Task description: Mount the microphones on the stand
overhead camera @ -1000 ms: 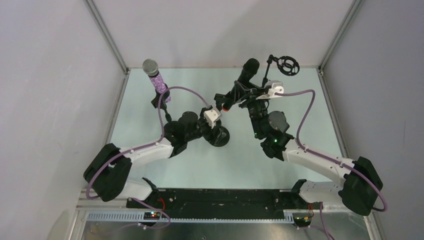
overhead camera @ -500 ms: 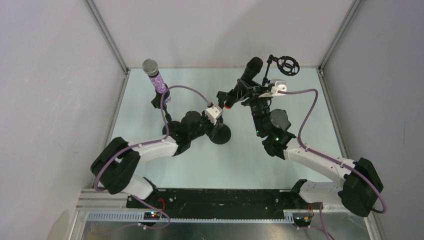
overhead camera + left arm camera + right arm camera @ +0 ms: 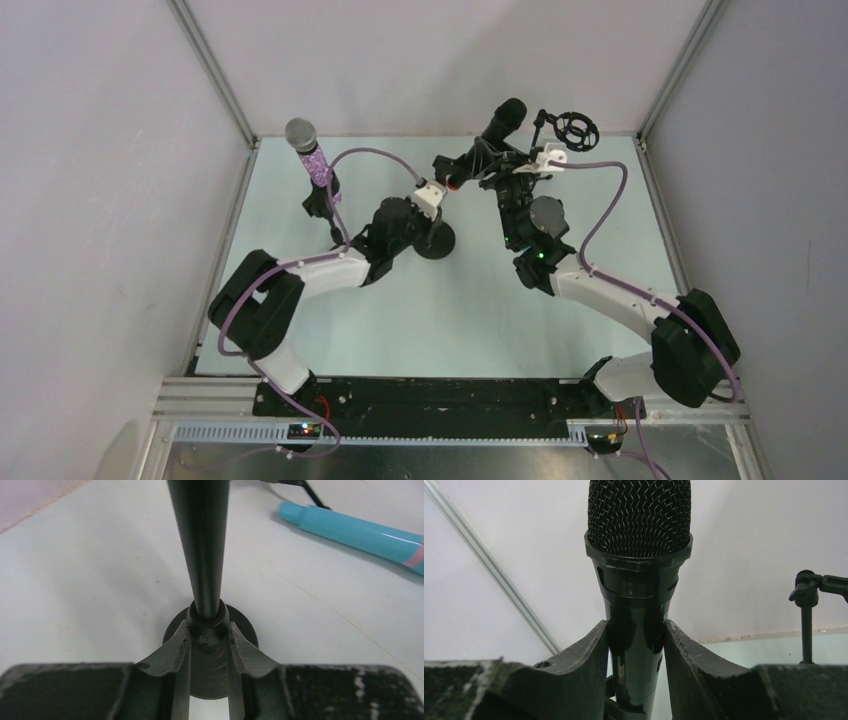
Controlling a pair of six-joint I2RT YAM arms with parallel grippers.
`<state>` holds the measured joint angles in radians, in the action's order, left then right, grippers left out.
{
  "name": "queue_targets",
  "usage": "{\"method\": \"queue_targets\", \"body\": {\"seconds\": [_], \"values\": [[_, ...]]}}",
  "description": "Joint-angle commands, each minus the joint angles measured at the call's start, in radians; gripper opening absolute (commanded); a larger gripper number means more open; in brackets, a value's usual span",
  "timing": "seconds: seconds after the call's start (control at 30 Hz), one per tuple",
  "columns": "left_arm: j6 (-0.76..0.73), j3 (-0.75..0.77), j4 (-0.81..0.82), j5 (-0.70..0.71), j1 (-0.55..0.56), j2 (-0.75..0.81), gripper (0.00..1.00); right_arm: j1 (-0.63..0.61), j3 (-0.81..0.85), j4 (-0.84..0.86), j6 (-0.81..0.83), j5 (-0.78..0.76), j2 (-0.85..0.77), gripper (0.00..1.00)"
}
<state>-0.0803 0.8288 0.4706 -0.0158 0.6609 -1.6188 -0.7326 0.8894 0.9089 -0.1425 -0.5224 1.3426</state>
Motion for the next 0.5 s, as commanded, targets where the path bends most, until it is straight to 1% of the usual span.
{"method": "queue_targets", "body": {"seconds": [0.0, 0.2, 0.27, 0.3, 0.33, 0.37, 0.4, 0.43, 0.47], "values": [[-0.030, 0.146, 0.045, 0.135, -0.053, -0.064, 0.01, 0.016, 0.085, 0.145, -0.068, 0.073, 0.069, 0.00], [-0.028, 0.270, 0.006, 0.166, -0.101, -0.148, 0.06, 0.035, 0.185, 0.180, -0.075, 0.100, 0.203, 0.00], [-0.026, 0.289, -0.002, 0.157, -0.107, -0.159, 0.15, 0.045, 0.228, 0.174, -0.075, 0.110, 0.254, 0.00], [-0.023, 0.293, -0.005, 0.146, -0.109, -0.160, 0.29, 0.048, 0.259, 0.170, -0.075, 0.117, 0.287, 0.00], [-0.019, 0.293, -0.014, 0.139, -0.111, -0.158, 0.38, 0.053, 0.276, 0.160, -0.073, 0.126, 0.317, 0.00], [-0.016, 0.290, -0.023, 0.126, -0.112, -0.155, 0.51, 0.057, 0.306, 0.153, -0.074, 0.130, 0.330, 0.00], [-0.008, 0.286, -0.029, 0.114, -0.113, -0.145, 0.56, 0.062, 0.319, 0.143, -0.075, 0.137, 0.353, 0.00], [-0.003, 0.273, -0.039, 0.106, -0.113, -0.138, 0.66, 0.064, 0.341, 0.138, -0.076, 0.141, 0.363, 0.00], [0.005, 0.264, -0.045, 0.089, -0.113, -0.120, 0.72, 0.067, 0.359, 0.127, -0.079, 0.153, 0.380, 0.00]]}}
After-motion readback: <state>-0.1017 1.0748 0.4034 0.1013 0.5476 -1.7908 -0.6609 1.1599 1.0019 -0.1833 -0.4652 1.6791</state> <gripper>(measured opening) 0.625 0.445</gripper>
